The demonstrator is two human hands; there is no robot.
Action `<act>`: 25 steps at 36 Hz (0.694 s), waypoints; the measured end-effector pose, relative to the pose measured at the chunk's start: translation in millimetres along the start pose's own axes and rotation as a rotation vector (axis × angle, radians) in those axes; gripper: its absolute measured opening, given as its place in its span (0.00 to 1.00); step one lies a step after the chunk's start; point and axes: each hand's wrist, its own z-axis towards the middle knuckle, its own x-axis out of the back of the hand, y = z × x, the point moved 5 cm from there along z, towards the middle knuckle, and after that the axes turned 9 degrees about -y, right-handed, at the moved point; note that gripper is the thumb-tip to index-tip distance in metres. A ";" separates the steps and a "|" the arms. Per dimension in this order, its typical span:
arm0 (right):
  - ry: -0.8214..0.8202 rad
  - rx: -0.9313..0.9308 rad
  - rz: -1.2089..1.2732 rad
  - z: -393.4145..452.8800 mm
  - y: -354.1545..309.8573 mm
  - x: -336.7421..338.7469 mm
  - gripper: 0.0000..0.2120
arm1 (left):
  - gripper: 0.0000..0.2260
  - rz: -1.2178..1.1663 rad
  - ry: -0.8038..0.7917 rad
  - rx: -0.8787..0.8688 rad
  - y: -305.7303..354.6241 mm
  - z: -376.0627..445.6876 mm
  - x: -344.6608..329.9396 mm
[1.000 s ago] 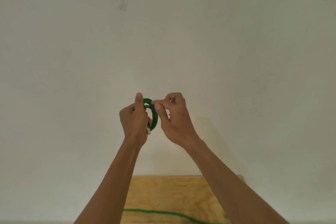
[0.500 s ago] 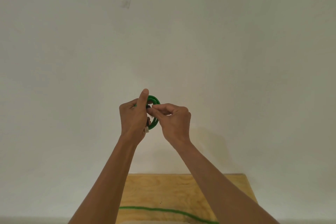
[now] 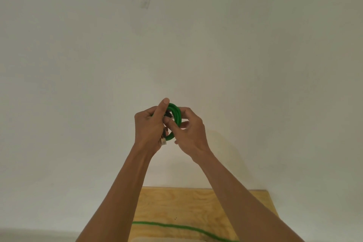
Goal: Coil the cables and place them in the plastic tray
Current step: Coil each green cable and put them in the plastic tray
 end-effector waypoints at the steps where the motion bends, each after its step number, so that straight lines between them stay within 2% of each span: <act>1: 0.002 -0.007 -0.014 -0.1 -0.8 2.1 0.12 | 0.17 0.000 -0.007 0.008 -1.3 -1.1 -0.2; 4: 0.060 0.029 -0.077 -3.2 -3.4 6.3 0.13 | 0.17 -0.031 -0.014 0.041 -5.9 -3.3 -0.7; 7: 0.147 0.128 -0.244 -8.9 -6.7 3.7 0.12 | 0.17 -0.065 -0.028 0.064 -10.0 -3.8 -2.4; 10: 0.149 0.167 -0.352 -12.7 -8.0 -2.1 0.18 | 0.17 -0.043 -0.049 0.063 -13.2 -4.7 -4.4; 13: 0.155 0.220 -0.454 -15.5 -11.3 -3.2 0.15 | 0.18 -0.033 -0.064 0.064 -15.3 -5.0 -3.7; 21: 0.138 0.183 -0.441 -9.3 -10.2 1.1 0.12 | 0.19 0.143 -0.088 -0.002 -14.7 -6.1 -4.1; 25: 0.182 0.180 -0.375 -9.0 -4.6 5.4 0.10 | 0.14 0.177 -0.166 -0.027 -18.4 -8.5 -3.8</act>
